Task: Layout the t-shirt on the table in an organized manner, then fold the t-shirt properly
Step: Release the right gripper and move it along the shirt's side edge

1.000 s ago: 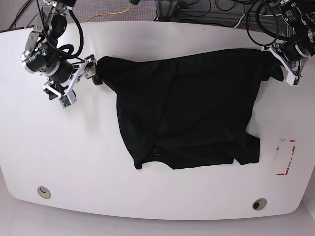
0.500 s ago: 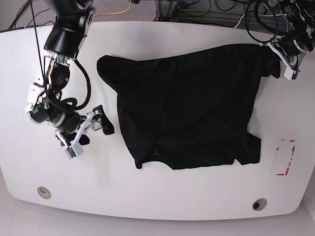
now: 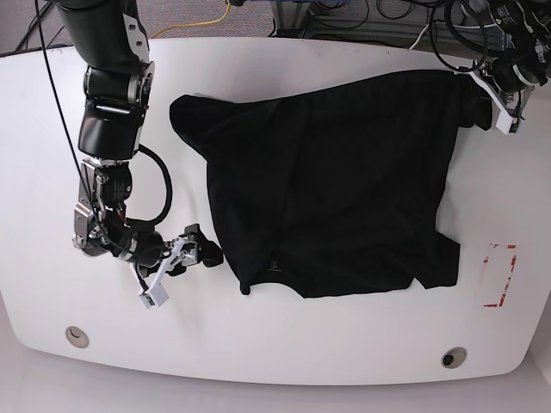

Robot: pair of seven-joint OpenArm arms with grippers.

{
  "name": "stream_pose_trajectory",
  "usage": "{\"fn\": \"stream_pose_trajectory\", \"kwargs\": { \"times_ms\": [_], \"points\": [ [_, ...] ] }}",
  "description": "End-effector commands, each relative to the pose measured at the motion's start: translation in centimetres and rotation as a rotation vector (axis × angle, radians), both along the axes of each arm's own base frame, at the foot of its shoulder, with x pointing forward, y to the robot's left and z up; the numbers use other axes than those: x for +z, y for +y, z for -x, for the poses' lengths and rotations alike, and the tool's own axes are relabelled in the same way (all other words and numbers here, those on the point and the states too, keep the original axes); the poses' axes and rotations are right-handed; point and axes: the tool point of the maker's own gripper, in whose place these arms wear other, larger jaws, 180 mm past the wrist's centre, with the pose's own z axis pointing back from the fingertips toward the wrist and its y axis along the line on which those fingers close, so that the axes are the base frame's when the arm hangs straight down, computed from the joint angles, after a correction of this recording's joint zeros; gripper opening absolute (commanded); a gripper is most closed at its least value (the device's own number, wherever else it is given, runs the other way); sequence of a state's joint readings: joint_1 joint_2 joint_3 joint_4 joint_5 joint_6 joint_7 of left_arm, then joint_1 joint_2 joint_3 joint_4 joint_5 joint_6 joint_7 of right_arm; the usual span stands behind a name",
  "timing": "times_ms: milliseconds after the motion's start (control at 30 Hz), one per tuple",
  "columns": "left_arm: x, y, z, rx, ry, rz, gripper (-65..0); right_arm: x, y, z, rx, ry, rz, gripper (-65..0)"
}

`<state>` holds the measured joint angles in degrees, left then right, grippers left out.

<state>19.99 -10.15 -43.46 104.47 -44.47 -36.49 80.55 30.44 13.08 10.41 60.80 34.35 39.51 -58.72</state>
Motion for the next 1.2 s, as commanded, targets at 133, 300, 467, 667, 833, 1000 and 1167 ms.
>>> {"fn": "stream_pose_trajectory", "kwargs": {
  "times_ms": [133,300,467,667,833,1000,1167],
  "points": [
    [0.9,0.3,-0.7,-0.011,-0.035,-0.016,-65.0,-0.5,2.4,-1.1,0.034,-0.021,-0.051,-6.5],
    [0.9,0.3,-0.7,-0.011,-0.035,-0.016,-65.0,-1.7,3.7,-1.1,0.033,-0.025,-0.082,-6.5],
    [0.9,0.2,-0.7,-0.014,-0.035,-0.015,-65.0,-2.6,3.8,-2.0,-0.026,-0.007,-0.131,-6.3],
    [1.0,0.3,-0.8,-0.015,-0.039,-0.017,-65.0,-3.9,3.6,-2.3,-0.061,0.023,-0.148,-6.5],
    [1.0,0.3,-0.8,-0.015,-0.039,-0.017,-65.0,-4.2,4.0,-2.2,-0.054,0.029,-0.149,-6.5],
    [1.1,0.3,-1.1,-0.018,-0.045,-0.019,-65.0,-4.2,4.3,-2.2,-0.052,0.030,-0.155,-6.7],
    [1.5,0.3,-1.7,-0.018,-0.063,-0.019,-65.0,-4.2,6.0,-2.0,-0.034,0.034,-0.178,-7.5]
  ]
}}
